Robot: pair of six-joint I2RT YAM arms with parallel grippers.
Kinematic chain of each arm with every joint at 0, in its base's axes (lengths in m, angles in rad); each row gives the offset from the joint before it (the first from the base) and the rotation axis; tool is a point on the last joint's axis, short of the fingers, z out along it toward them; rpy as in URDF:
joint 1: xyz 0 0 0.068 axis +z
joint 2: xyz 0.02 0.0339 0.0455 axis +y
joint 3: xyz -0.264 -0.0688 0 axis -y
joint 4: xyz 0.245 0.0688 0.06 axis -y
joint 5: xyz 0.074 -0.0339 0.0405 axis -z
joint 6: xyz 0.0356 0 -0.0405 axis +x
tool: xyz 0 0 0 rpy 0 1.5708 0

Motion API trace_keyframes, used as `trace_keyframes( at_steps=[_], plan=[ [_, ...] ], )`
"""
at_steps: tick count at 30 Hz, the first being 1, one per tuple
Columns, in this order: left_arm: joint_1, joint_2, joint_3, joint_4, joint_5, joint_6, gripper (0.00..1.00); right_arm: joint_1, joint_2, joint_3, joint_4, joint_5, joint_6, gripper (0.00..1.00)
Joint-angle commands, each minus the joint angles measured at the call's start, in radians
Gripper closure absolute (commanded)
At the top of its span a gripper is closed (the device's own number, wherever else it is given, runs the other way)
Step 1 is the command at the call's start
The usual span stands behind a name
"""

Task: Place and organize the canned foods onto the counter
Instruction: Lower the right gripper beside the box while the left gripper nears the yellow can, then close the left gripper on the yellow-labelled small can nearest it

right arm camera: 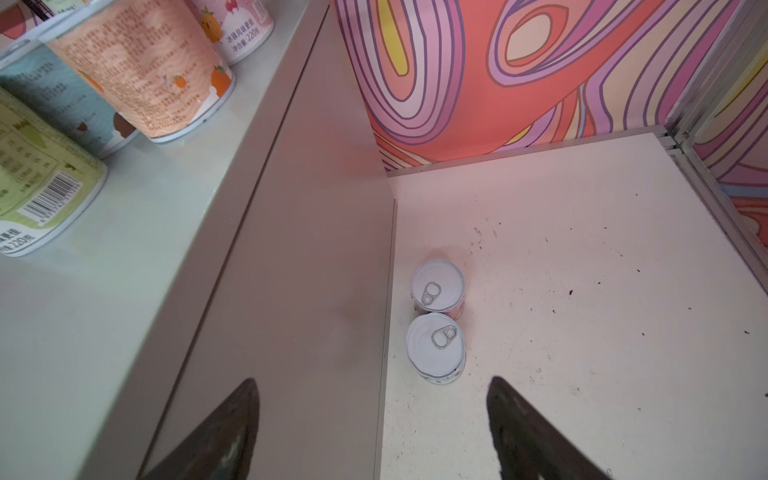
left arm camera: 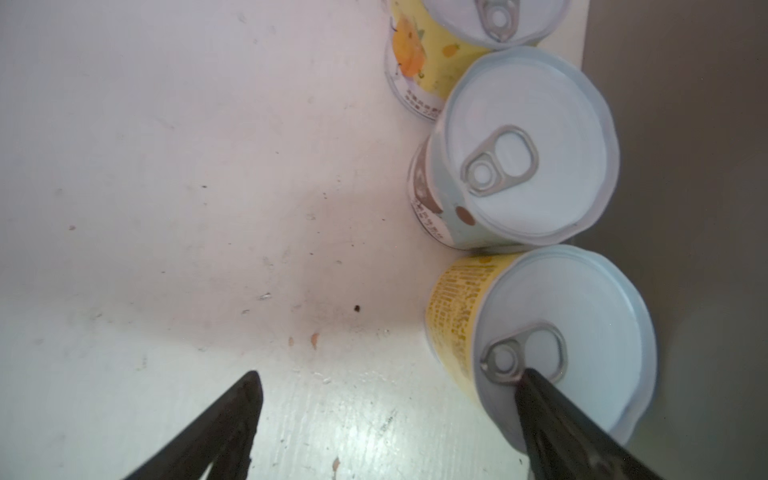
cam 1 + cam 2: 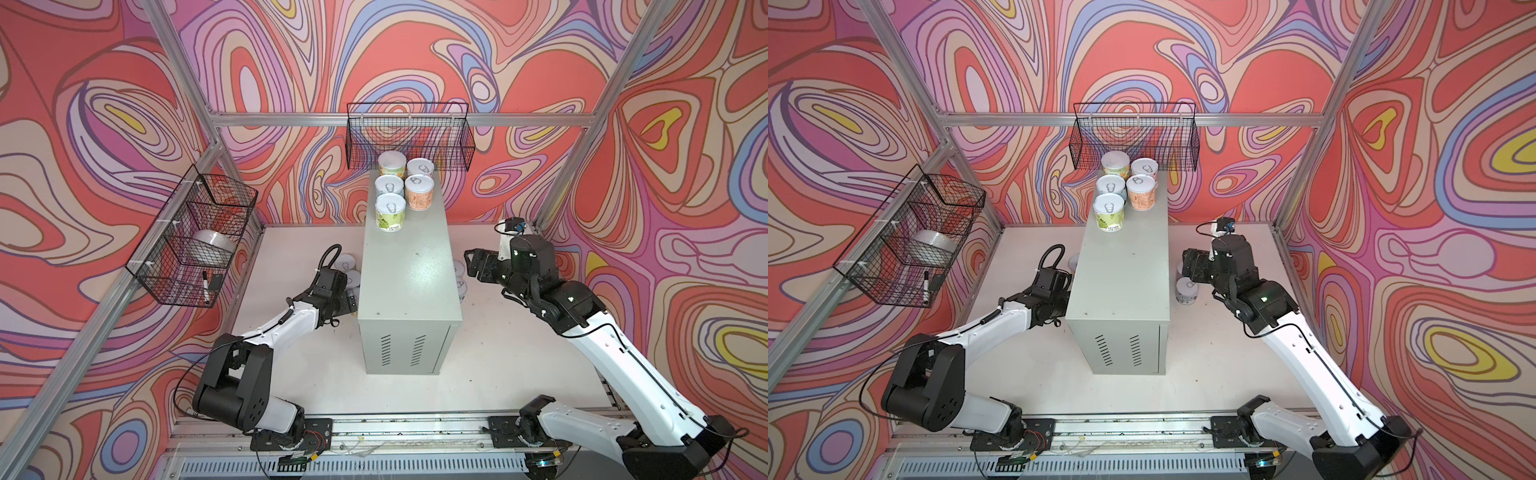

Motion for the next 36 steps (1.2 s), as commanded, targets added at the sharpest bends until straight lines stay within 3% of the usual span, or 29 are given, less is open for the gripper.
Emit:
trace_keyframes(
  at_steps=[1,11,23,36],
  plan=[
    [0.007,-0.008,-0.001,-0.152,-0.179,-0.017,0.04,-0.006,-0.007,-0.003,0.003,-0.009,-0.001,0.12],
    [0.031,-0.097,-0.044,-0.218,-0.278,-0.075,0.02,-0.015,0.022,0.014,0.004,-0.027,-0.011,0.12],
    [0.020,-0.299,-0.105,0.037,0.023,-0.013,0.02,-0.018,-0.014,-0.025,0.021,-0.019,-0.010,0.12],
    [-0.040,-0.299,-0.148,0.078,0.025,-0.002,0.00,-0.190,-0.023,-0.196,0.000,-0.129,0.123,0.11]
  ],
)
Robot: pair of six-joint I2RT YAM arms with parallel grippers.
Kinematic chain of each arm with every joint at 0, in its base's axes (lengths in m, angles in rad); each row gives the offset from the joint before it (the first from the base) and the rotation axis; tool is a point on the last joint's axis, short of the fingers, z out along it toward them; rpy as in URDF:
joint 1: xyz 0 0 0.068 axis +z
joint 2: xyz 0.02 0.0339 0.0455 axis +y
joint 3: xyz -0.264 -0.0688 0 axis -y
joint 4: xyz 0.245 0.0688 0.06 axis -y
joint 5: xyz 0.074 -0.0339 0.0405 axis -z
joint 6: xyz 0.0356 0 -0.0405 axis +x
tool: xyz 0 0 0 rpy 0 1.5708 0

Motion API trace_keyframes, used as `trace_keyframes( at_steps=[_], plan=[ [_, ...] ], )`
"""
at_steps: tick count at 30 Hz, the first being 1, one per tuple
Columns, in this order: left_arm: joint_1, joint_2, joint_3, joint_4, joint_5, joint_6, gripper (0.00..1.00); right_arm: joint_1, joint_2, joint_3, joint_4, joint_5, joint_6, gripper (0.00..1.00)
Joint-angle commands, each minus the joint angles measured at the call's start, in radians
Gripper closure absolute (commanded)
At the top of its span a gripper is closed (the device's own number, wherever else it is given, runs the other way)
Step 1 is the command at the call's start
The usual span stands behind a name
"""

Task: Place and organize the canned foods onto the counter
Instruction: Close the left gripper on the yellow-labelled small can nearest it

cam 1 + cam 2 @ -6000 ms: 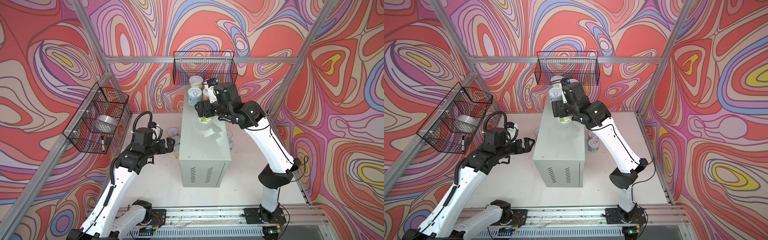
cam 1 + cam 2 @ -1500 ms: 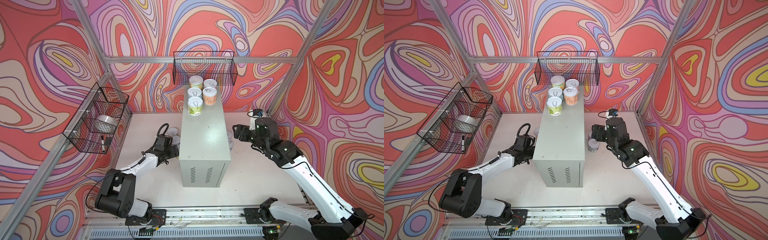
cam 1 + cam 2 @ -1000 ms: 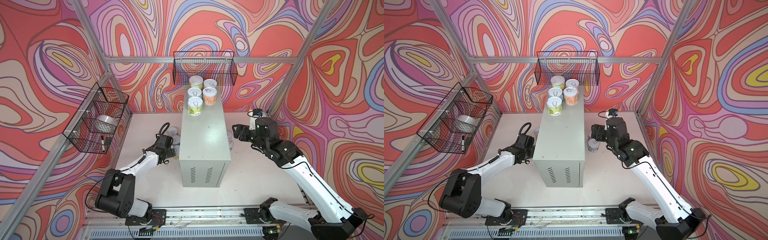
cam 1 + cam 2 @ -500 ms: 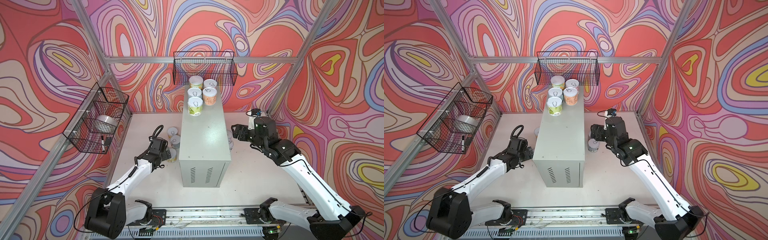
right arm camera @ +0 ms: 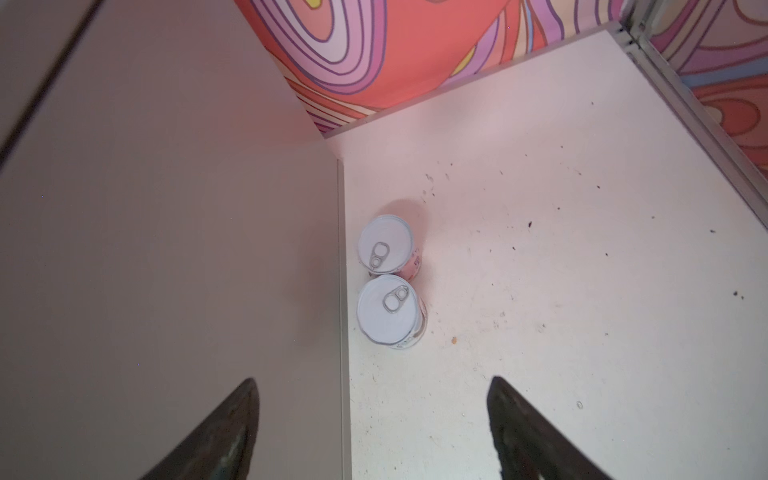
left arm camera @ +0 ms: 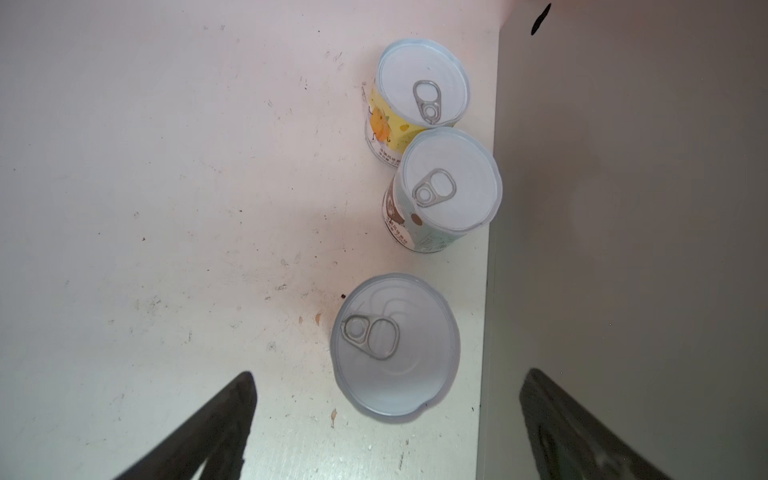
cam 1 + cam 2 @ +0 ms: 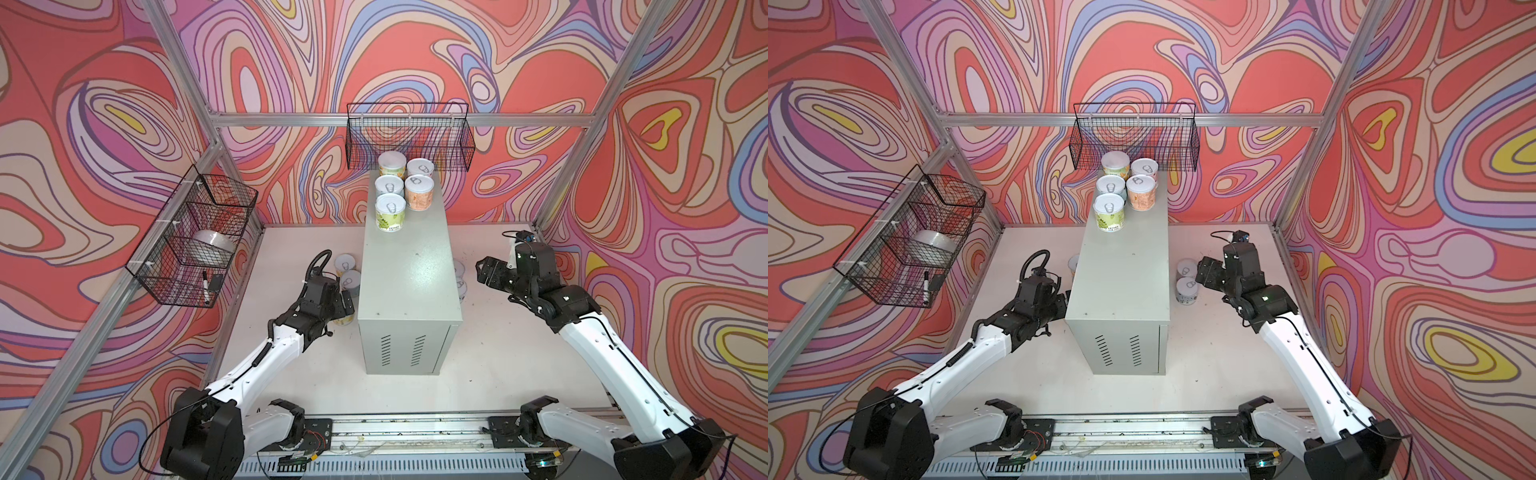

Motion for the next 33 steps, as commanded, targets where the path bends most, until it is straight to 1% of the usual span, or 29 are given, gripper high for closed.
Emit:
trace_keyframes(
  at_steps=[1,4,8,13,18,25,31,33],
  plan=[
    [-0.002,0.002,-0.028,0.046,0.018,0.002,0.00,-0.024,-0.018,-0.047,0.002,-0.038,0.041,0.11],
    [-0.005,0.046,-0.015,0.057,0.029,0.006,0.00,-0.042,-0.033,-0.095,0.011,-0.051,0.048,0.11],
    [-0.007,0.112,0.007,0.074,0.009,0.004,0.00,-0.066,-0.073,-0.161,0.029,-0.074,0.062,0.11],
    [-0.008,0.216,0.038,0.081,-0.003,-0.011,0.01,-0.078,-0.097,-0.184,0.022,-0.061,0.054,0.11],
    [-0.008,0.290,0.040,0.117,0.003,-0.018,0.03,-0.078,-0.101,-0.203,0.034,-0.064,0.050,0.11],
    [-0.007,0.359,0.073,0.099,-0.050,-0.033,0.07,-0.079,-0.083,-0.265,0.096,-0.091,0.068,0.11],
    [-0.008,0.392,0.084,0.106,-0.059,-0.055,0.12,-0.079,-0.069,-0.284,0.135,-0.107,0.066,0.11],
    [-0.007,0.403,0.080,0.111,-0.066,-0.068,0.12,-0.080,-0.065,-0.283,0.135,-0.106,0.064,0.11]
  ],
)
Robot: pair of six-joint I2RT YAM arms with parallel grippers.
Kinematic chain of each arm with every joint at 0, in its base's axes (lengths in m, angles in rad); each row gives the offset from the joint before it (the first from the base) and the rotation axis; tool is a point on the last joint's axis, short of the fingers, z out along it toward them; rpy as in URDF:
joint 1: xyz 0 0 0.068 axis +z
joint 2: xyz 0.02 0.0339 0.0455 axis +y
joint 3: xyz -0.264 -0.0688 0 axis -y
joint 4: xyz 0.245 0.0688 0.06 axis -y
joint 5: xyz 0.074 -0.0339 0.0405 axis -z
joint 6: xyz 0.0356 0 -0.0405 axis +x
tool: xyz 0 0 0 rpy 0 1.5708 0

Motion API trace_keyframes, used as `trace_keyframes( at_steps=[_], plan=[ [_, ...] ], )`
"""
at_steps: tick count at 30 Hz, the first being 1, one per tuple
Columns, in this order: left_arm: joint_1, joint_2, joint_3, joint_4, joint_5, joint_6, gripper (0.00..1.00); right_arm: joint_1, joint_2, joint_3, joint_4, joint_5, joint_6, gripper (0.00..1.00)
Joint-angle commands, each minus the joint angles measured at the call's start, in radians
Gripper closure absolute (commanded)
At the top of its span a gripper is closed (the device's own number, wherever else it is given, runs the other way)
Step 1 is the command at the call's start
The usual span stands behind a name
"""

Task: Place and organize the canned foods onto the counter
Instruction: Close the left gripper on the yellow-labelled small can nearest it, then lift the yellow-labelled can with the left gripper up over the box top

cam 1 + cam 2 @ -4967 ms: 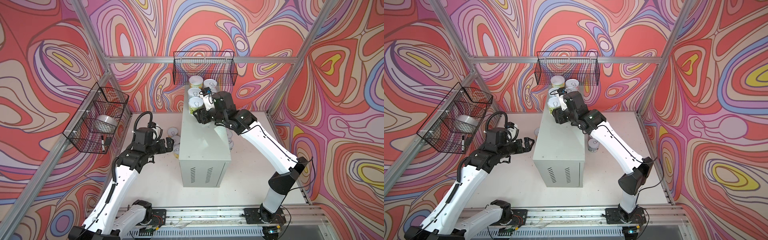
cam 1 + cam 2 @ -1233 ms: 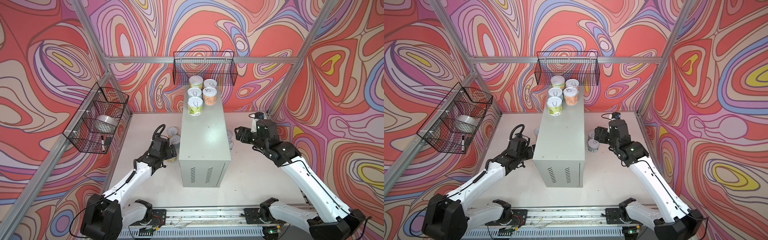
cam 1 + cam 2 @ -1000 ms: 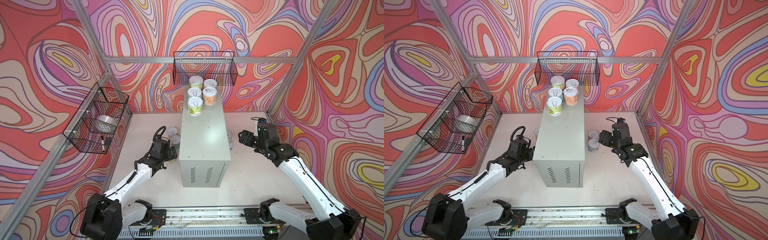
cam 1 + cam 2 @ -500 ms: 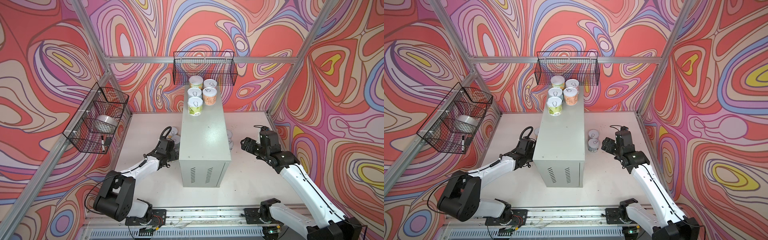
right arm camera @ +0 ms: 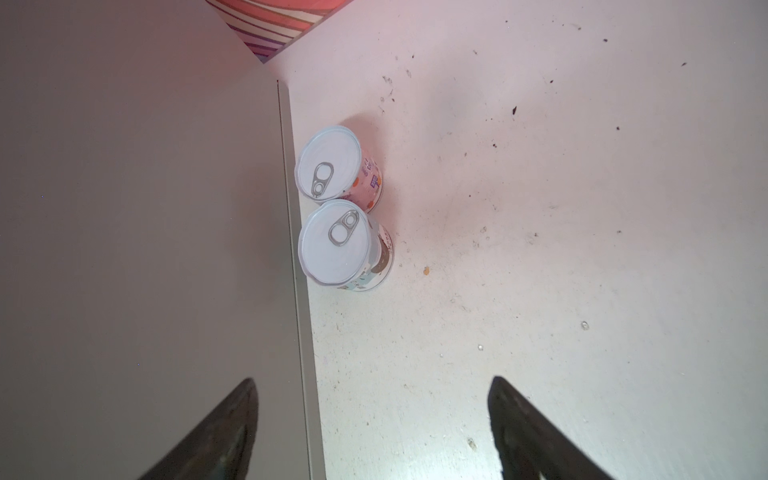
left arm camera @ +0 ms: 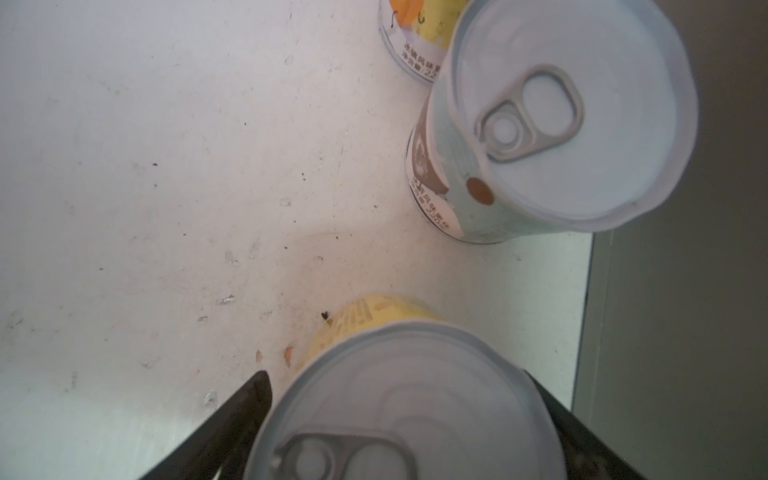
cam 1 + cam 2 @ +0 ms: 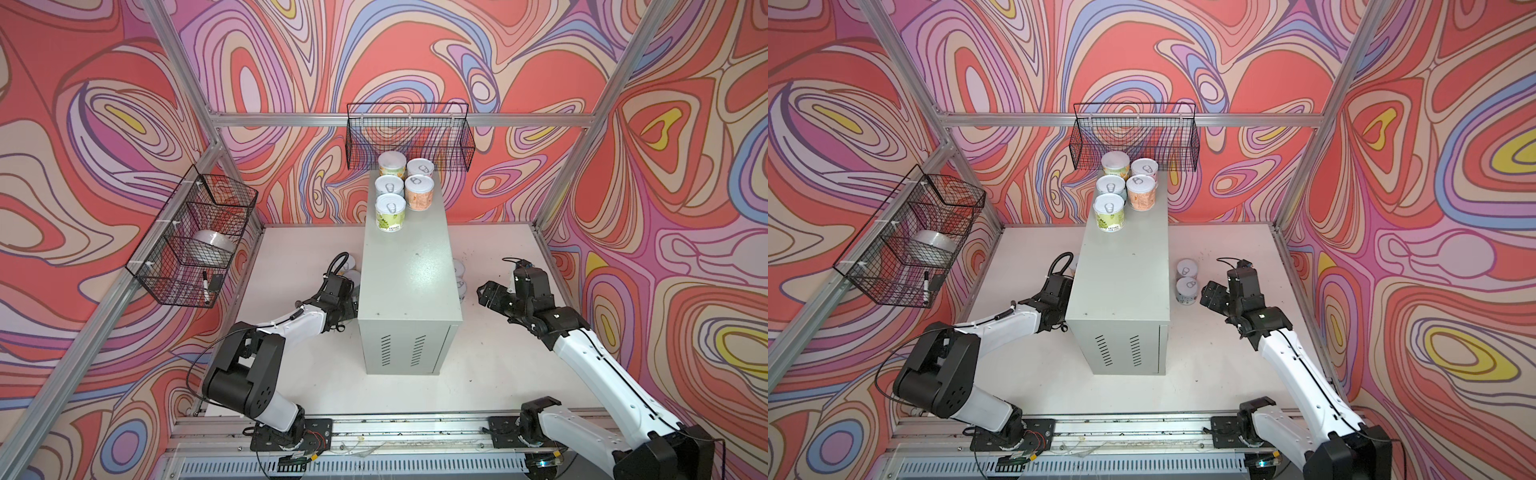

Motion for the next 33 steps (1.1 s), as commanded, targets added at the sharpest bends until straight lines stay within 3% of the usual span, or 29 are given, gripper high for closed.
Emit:
trace_keyframes(
  at_steps=[1,10,16,22,24,25,26,33],
  plan=[
    [0.000,0.025,0.012,0.010,-0.045,-0.040,0.12,-0.007,0.005,-0.007,0.032,-0.009,0.001,0.11],
    [0.000,0.020,0.007,-0.011,-0.083,-0.043,0.15,-0.011,0.000,-0.054,0.076,-0.023,-0.001,0.11],
    [-0.001,0.037,0.008,0.005,-0.088,-0.049,0.25,-0.014,0.017,-0.056,0.094,-0.038,0.001,0.12],
    [0.000,0.041,0.018,0.007,-0.082,-0.026,0.53,-0.013,0.015,-0.050,0.093,-0.044,0.001,0.12],
    [0.000,0.025,0.017,-0.001,-0.076,-0.016,0.72,-0.014,0.011,-0.048,0.088,-0.038,-0.001,0.12],
    [-0.001,0.012,0.019,-0.012,-0.076,-0.015,0.90,-0.014,0.009,-0.046,0.087,-0.037,-0.005,0.12],
    [0.000,-0.003,0.022,-0.029,-0.078,-0.015,1.00,-0.014,0.008,-0.042,0.084,-0.037,-0.006,0.12],
    [0.000,-0.200,0.069,-0.254,-0.033,-0.003,1.00,-0.017,0.005,-0.036,0.065,-0.028,-0.020,0.12]
  ],
)
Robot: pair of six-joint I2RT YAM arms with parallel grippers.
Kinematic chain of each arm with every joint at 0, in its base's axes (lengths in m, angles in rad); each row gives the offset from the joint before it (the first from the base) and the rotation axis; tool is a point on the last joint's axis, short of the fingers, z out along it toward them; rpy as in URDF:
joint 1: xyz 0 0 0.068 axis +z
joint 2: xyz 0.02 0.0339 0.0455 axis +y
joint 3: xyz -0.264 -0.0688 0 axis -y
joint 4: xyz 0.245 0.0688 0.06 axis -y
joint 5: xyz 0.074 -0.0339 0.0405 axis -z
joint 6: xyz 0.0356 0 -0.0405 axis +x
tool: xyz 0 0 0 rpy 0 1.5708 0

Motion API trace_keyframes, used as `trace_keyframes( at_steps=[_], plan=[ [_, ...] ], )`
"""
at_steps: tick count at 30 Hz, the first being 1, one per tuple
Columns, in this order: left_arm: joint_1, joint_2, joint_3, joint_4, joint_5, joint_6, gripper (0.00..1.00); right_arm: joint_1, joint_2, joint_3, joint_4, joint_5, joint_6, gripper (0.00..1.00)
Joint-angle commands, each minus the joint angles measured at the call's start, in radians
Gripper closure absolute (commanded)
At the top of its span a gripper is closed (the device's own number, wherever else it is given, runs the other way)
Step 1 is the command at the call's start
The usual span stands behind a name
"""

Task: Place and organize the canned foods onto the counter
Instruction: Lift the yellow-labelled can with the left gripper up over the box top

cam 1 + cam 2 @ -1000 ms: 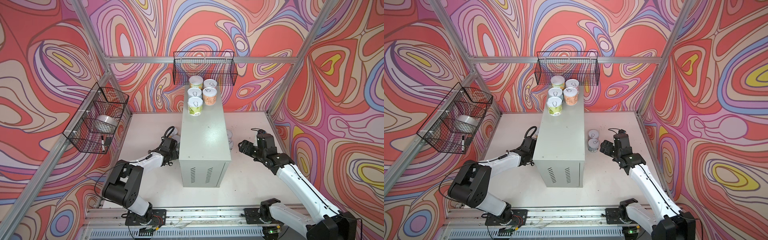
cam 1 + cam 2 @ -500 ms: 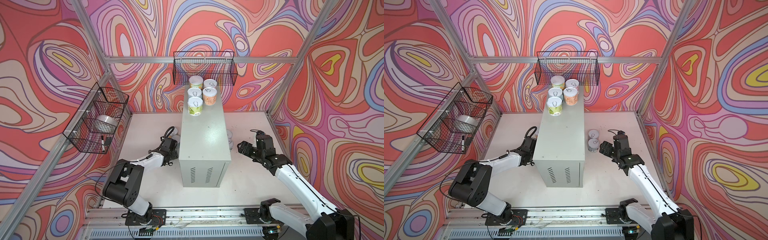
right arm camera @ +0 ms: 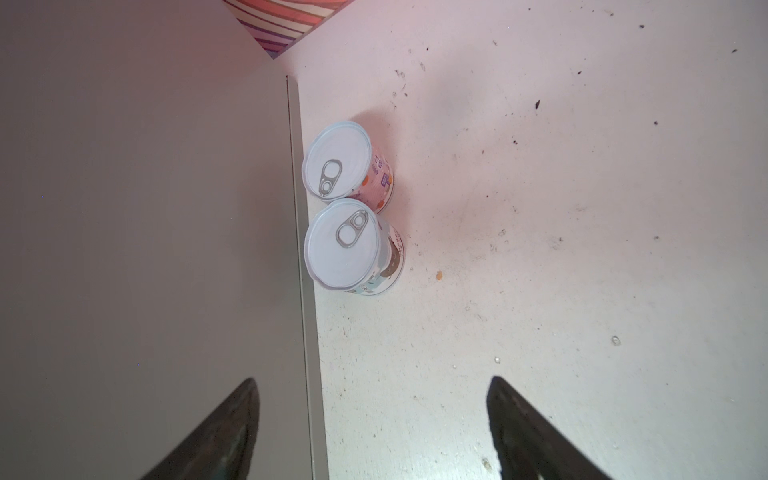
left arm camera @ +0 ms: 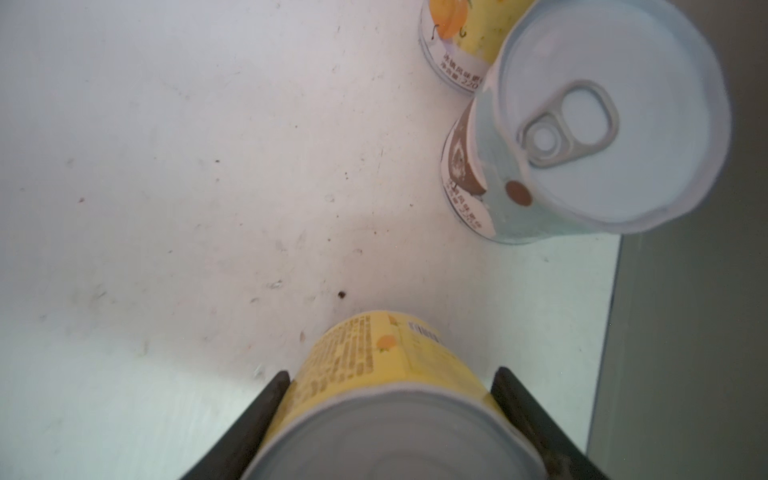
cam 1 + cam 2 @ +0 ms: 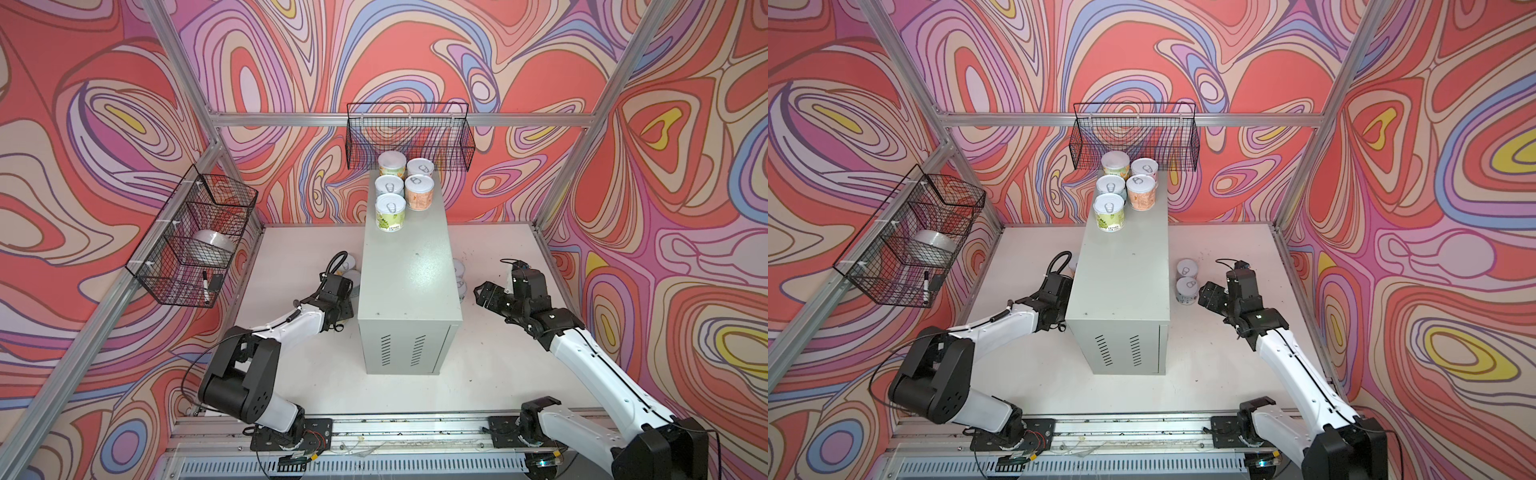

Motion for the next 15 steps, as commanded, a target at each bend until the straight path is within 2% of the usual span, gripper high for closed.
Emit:
trace_keyframes(
  at_steps=[1,8,15],
  plan=[
    [0.000,-0.149,0.069,-0.169,0.019,0.008,1.00,-0.011,-0.010,0.011,-0.012,0.010,-0.017,0.12],
    [0.000,-0.379,0.265,-0.501,0.120,0.091,1.00,-0.037,-0.001,0.008,-0.019,-0.002,-0.029,0.11],
    [-0.001,-0.353,0.736,-0.867,0.132,0.240,1.00,-0.068,-0.020,-0.035,0.011,-0.041,-0.032,0.11]
  ],
)
